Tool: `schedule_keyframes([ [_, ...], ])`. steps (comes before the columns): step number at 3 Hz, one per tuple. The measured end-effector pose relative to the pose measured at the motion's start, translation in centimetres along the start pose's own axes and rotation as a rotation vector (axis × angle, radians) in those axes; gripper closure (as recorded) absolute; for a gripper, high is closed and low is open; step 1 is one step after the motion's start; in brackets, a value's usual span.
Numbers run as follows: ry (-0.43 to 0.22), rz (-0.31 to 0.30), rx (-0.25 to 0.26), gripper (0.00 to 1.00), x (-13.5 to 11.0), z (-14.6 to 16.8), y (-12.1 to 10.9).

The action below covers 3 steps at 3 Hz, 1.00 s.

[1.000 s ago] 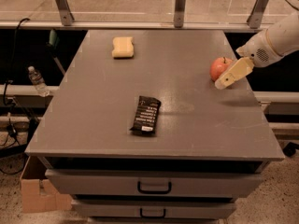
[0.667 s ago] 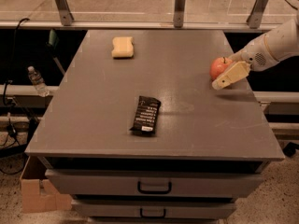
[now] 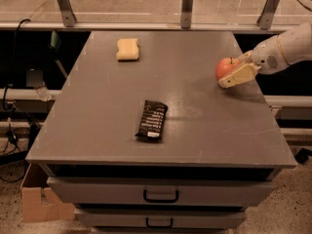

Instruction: Pick apple

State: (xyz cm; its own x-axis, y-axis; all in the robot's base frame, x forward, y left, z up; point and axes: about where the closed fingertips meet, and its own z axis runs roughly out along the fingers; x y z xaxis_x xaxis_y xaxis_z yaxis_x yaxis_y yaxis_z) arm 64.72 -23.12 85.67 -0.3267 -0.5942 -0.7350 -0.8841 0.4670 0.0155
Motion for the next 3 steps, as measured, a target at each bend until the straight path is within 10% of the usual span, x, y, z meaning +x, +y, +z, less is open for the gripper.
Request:
schedule_keyframes([
  [2,-0.292,-0.136,-0.244,1.0,-8.6,-2.8,7.3],
  [3,-0.327,-0.14,-0.272,1.0,-9.7,-2.8,8.1],
])
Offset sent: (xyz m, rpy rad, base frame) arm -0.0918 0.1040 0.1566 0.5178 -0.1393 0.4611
